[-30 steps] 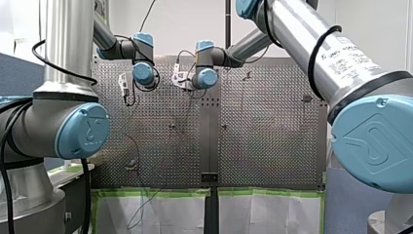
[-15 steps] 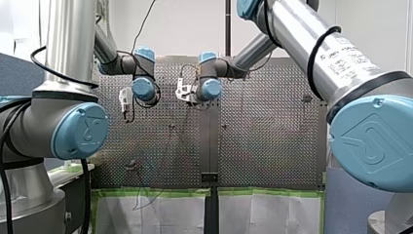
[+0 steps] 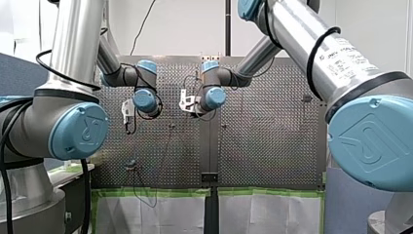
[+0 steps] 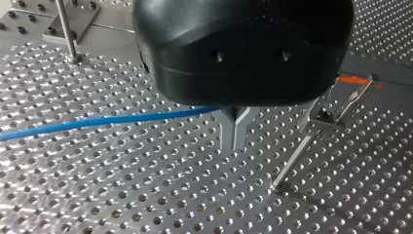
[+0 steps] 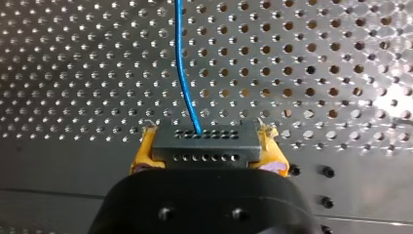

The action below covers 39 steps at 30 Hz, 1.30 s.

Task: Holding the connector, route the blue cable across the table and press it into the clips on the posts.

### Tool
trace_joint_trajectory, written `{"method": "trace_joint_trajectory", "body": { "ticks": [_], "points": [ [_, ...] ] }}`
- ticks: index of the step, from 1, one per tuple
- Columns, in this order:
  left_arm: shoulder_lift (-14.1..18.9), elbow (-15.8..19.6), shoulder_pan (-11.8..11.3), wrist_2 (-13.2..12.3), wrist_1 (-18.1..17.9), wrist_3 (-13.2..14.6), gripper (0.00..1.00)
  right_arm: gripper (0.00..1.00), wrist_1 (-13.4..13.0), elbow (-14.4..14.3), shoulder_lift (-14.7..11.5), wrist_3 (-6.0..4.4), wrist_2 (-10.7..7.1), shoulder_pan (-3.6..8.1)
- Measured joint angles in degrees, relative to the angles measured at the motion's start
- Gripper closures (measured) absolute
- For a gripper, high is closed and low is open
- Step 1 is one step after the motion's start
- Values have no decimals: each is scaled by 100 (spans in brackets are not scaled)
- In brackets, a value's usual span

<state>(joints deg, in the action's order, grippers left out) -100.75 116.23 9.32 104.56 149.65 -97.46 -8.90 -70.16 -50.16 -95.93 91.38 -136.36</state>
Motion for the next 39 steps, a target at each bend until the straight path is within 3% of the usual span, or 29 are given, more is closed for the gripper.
{"method": "trace_joint_trajectory", "body": {
  "ticks": [5,13,22,29,39],
  "points": [
    [-256,2,3,-21,-88,8,100,100,-61,-146,3,26,1,5],
    [-635,2,3,195,-257,-34,100,100,-163,-256,17,29,-35,32],
    [-691,2,-23,21,-505,-108,100,100,-389,-379,99,59,-146,47],
    [-935,-3,-47,-59,-647,-139,100,100,-422,-387,304,65,-173,66],
    [-1042,-9,-141,-243,-949,-216,100,100,-501,-385,333,46,-173,161]
  ]
}}
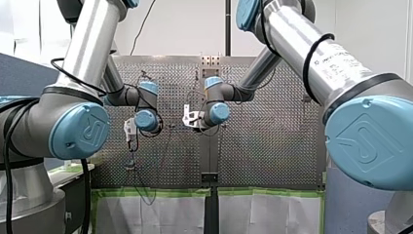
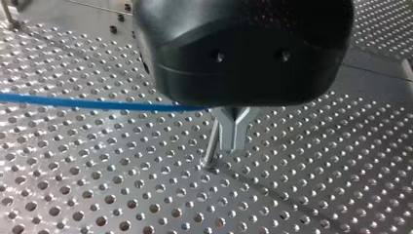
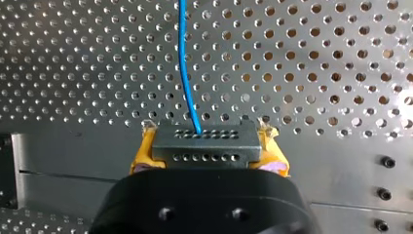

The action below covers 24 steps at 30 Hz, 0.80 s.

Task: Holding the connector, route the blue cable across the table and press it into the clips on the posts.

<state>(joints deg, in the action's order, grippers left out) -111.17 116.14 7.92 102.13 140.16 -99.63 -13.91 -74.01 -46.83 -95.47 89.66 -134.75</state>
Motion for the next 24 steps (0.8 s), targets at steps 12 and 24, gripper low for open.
{"method": "trace_joint_trajectory", "body": {
  "ticks": [12,24],
  "points": [
    [-358,-402,-129,-199,-99,-142,100,100,-282,-1,2,-16,-8,98],
    [-467,-742,-338,-365,-10,-181,100,100,-420,1,5,-77,-52,251]
  ]
}}
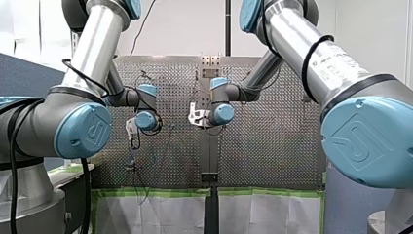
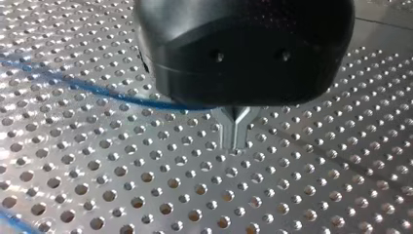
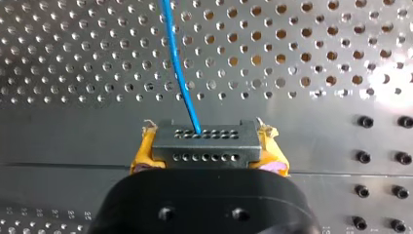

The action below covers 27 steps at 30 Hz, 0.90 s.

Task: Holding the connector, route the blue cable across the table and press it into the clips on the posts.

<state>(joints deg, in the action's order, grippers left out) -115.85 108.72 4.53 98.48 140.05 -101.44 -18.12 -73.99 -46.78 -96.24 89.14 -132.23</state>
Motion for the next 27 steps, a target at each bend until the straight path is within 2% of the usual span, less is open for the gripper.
{"method": "trace_joint_trajectory", "body": {
  "ticks": [7,15,17,18,19,20,21,22,23,24,26,27],
  "points": [
    [-4,-34,-40,-219,-104,-131,100,100,-49,-1,5,-10,-96,98],
    [-3,-86,-92,-277,-134,-174,100,100,-61,0,5,-19,-122,172],
    [-3,-87,-99,-267,-131,-174,84,100,-61,0,5,-19,-123,190],
    [-3,-87,-101,-250,-127,-174,84,100,-61,0,5,-19,-123,199],
    [-3,-87,-100,-236,-122,-173,69,100,-62,-1,5,-19,-124,208],
    [-3,-88,-98,-223,-114,-170,64,100,-61,-1,5,-19,-124,215],
    [-3,-88,-93,-205,-93,-164,64,100,-62,0,5,-19,-124,221],
    [-2,-88,-88,-195,-70,-155,44,100,-61,0,5,-19,-124,229],
    [-2,-87,-80,-184,-40,-140,33,100,-61,-1,5,-19,-124,234],
    [-2,-88,-67,-166,8,-112,33,100,-61,-1,5,-19,-124,238],
    [1,-87,-49,-123,83,-56,0,100,-61,0,6,-19,-124,245],
    [1,-86,-39,-83,135,-11,0,100,-59,-1,5,-19,-124,248]
  ]
}}
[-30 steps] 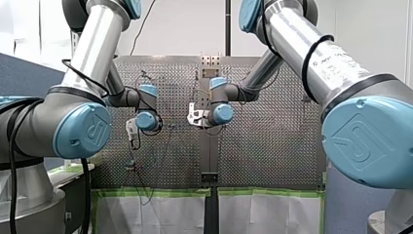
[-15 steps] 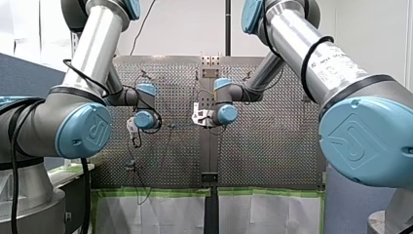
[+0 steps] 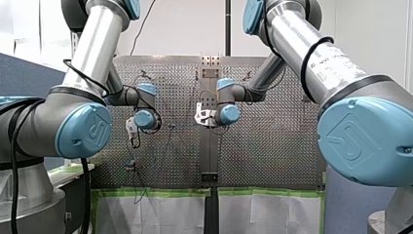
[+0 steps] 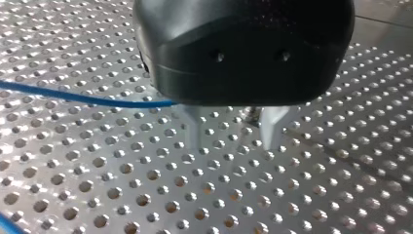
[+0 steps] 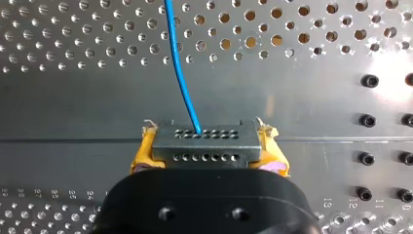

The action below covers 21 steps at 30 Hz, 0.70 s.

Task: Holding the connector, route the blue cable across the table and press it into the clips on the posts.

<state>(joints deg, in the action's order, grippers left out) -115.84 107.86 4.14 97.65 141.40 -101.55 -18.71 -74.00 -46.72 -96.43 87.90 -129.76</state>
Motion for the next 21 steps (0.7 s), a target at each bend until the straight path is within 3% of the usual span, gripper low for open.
{"method": "trace_joint_trajectory", "body": {
  "ticks": [9,21],
  "points": [
    [70,10,105,233,473,385,0,100,6,-4,1,0,-6,24],
    [568,287,410,601,1071,497,0,100,17,-3,0,0,-12,73]
  ]
}}
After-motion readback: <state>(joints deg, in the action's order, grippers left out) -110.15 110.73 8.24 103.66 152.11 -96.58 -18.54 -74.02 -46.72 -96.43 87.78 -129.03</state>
